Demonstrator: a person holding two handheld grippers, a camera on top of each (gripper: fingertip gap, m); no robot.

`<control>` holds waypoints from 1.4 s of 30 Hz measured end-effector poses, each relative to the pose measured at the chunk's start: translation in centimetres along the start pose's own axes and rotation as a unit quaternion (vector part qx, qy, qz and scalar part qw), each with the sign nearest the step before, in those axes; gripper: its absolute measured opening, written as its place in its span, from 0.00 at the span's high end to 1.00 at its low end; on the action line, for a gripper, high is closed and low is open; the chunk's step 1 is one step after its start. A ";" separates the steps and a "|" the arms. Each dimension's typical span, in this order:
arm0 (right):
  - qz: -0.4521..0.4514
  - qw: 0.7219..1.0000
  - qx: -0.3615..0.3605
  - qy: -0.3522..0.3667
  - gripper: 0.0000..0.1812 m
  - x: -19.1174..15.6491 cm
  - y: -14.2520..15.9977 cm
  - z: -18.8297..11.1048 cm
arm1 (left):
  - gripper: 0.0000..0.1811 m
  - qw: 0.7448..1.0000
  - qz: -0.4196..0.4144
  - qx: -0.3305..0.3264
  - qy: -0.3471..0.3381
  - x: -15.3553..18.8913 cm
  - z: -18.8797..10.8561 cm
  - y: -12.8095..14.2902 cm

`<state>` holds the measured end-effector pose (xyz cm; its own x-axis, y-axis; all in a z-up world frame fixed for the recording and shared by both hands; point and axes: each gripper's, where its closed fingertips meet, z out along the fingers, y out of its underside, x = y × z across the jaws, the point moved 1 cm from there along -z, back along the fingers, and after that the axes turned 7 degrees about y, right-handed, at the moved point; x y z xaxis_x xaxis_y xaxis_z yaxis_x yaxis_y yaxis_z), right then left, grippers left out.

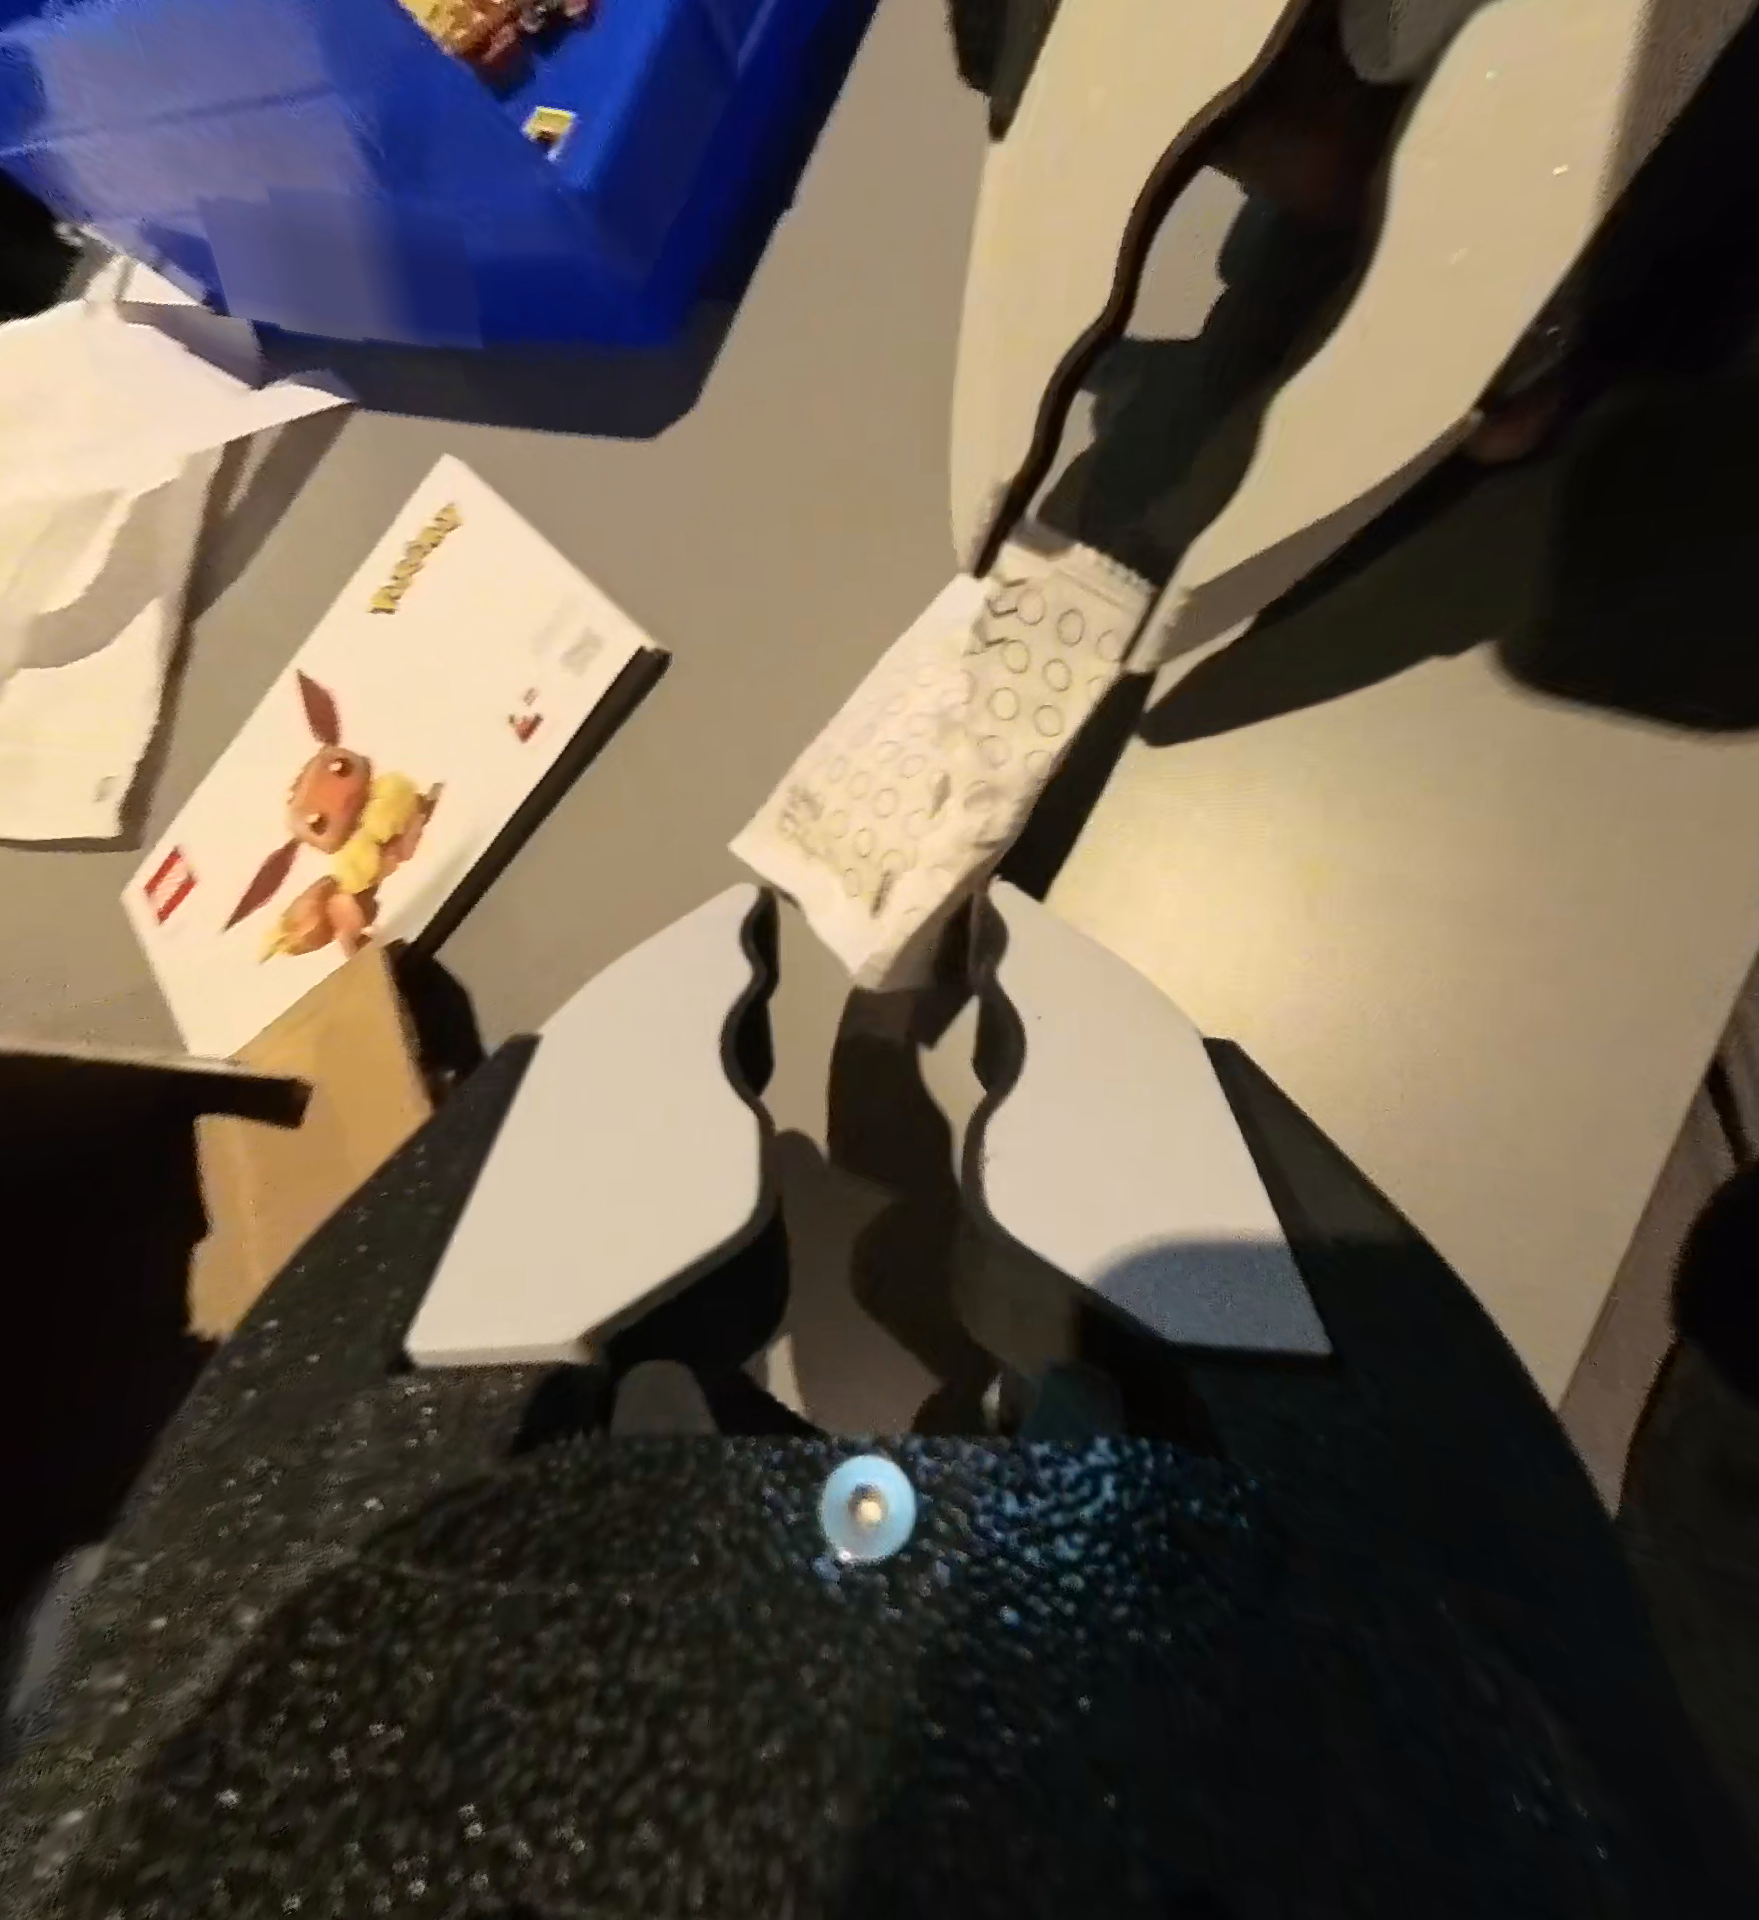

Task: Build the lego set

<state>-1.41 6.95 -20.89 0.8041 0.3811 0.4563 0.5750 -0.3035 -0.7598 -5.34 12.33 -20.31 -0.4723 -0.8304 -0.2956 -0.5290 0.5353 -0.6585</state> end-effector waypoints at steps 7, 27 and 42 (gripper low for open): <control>-0.031 0.999 -0.011 -0.003 0.98 -0.4 0.6 -0.2 | 0.94 0.998 0.014 -0.018 0.054 3.1 1.9 0.2; -0.083 0.996 0.014 -0.001 0.98 0.0 1.9 -1.8 | 0.81 0.979 -0.141 0.122 0.077 -0.9 0.3 -3.8; -0.076 0.997 0.012 -0.007 0.98 0.2 2.0 -1.8 | 0.82 0.941 -0.098 -0.001 0.325 0.1 5.1 -3.2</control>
<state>0.16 4.86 -21.53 0.7049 0.4340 0.5610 0.6867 -0.2199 -0.6929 -0.05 9.75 -21.77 -0.6961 -0.6441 0.3173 -0.6524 0.3828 -0.6541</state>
